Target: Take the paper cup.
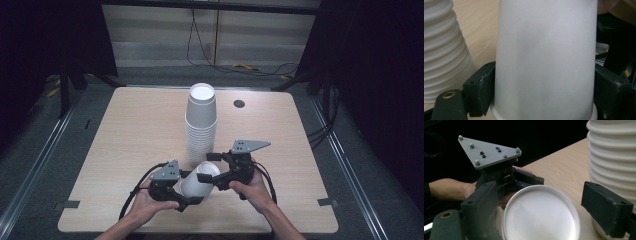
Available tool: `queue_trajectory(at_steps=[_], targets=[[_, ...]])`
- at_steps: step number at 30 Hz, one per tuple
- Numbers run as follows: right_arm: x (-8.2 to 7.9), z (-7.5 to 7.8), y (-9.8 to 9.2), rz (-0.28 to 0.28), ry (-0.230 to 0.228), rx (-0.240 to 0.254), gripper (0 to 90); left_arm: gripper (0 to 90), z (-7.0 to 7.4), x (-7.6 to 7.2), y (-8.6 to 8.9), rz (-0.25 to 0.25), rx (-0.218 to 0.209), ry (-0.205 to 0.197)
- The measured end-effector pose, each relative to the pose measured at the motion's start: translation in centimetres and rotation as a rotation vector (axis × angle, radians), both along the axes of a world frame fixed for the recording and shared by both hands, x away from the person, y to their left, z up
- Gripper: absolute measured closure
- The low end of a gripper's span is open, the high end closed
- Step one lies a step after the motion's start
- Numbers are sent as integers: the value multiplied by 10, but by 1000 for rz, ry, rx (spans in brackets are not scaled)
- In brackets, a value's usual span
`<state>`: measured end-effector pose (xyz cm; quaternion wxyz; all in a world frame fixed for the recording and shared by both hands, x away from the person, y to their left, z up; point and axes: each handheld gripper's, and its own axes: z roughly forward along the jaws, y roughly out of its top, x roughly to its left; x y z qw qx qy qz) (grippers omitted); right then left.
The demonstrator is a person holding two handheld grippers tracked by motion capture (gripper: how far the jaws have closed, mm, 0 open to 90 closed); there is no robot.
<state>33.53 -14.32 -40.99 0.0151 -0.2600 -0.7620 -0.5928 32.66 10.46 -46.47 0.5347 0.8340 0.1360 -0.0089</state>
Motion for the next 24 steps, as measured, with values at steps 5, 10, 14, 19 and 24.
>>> queue_trajectory(at_steps=[5,10,14,19,24], targets=[[1,3,-7,-13,-3,1,136,154,1,3,5,11,9,1],[2,4,-9,-21,14,-2,140,154,6,9,13,28,51,7],[2,6,-12,-35,4,-17,142,155,9,10,16,36,50,10],[2,9,-21,-37,-8,-14,138,155,10,15,22,51,69,30],[0,7,-16,-8,-17,-81,139,155,14,15,22,37,110,20]])
